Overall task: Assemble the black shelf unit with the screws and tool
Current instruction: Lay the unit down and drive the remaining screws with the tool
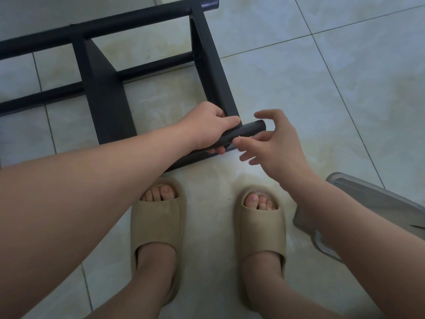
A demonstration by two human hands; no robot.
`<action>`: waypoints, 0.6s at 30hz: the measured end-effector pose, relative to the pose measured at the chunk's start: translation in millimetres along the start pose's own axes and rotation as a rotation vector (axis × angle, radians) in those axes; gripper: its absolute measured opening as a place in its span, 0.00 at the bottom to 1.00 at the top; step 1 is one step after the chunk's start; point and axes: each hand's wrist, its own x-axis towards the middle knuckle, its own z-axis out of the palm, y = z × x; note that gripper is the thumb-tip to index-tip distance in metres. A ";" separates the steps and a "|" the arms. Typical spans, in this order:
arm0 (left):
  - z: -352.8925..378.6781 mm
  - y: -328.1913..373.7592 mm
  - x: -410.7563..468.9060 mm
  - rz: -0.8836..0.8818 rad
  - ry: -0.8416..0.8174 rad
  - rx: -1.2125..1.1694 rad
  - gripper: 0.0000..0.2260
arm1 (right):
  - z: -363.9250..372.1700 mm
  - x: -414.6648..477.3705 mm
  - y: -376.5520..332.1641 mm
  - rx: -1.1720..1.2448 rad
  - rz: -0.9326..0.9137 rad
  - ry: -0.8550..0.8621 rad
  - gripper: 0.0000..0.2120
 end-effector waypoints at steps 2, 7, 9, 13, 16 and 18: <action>-0.6 0.0 -0.3 -0.004 -0.006 -0.004 0.18 | -5.1 4.2 -1.5 -0.126 0.007 -0.010 0.25; -0.5 -1.5 -0.3 -0.016 -0.011 -0.003 0.18 | -10.4 11.0 -3.8 -0.255 -0.004 -0.023 0.21; -0.2 -2.2 0.1 -0.016 -0.008 -0.006 0.18 | -11.4 12.6 -3.9 -0.279 -0.003 -0.039 0.21; 0.3 -3.5 0.1 -0.015 0.000 -0.054 0.14 | -14.8 17.8 -1.7 -0.286 -0.016 -0.063 0.20; -0.5 -4.2 0.4 -0.013 0.004 -0.101 0.12 | -17.8 21.6 2.3 -0.336 -0.083 -0.052 0.19; -0.6 -4.6 0.6 -0.011 0.006 -0.099 0.13 | -17.6 21.5 6.8 -0.322 -0.114 -0.056 0.19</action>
